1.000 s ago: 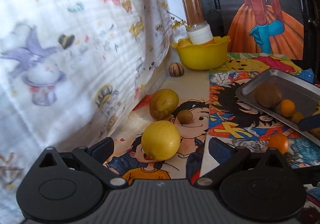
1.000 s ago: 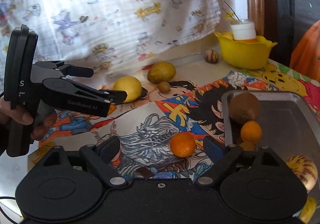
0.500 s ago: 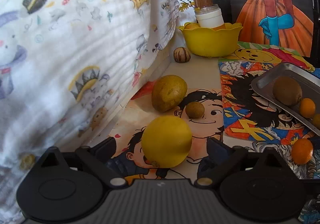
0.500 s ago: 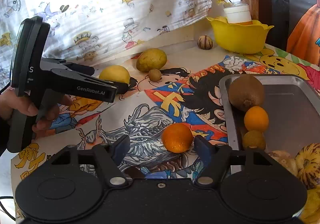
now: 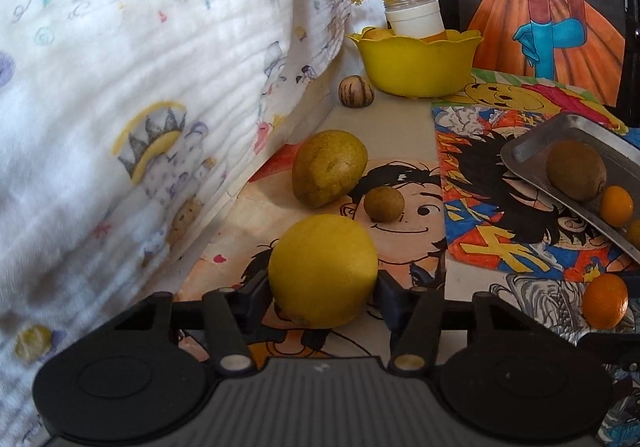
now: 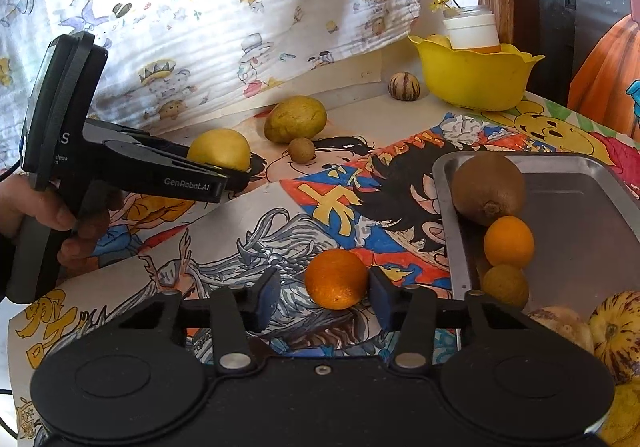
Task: Organize fruits
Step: 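Grasp a yellow lemon with the left tool while the right grasps an orange mandarin, then carry the lemon and mandarin over the metal tray with both tools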
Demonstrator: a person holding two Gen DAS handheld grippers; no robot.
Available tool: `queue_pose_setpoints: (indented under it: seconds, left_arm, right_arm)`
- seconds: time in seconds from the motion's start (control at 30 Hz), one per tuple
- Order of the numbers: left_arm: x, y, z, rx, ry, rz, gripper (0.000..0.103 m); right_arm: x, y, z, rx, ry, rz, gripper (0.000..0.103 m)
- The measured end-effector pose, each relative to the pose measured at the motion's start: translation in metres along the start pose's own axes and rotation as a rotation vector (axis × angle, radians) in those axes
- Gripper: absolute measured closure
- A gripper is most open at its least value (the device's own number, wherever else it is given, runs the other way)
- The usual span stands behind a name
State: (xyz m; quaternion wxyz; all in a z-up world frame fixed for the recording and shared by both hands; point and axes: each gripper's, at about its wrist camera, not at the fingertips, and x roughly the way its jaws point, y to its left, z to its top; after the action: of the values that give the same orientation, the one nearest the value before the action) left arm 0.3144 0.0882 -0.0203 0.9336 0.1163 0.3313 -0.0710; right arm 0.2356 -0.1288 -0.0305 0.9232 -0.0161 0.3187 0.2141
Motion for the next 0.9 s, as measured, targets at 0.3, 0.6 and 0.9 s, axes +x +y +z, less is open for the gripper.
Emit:
queue_pose_setpoints:
  seconds: [0.3,0.6,0.9]
  left_arm:
    - [-0.006,0.001,0.0,-0.015,0.016,-0.028,0.044]
    - [-0.024,-0.007,-0.005,-0.018,0.009,-0.054,0.044]
    - [-0.048,-0.012,-0.011,-0.051,-0.013,-0.066,0.044]
  right_arm:
    - [0.0,0.004,0.0,-0.023,0.001,-0.012,0.067]
    - [-0.001,0.005,-0.001,-0.025,0.002,0.013,0.068]
    - [-0.012,0.004,-0.002,-0.022,-0.013,0.043,0.068]
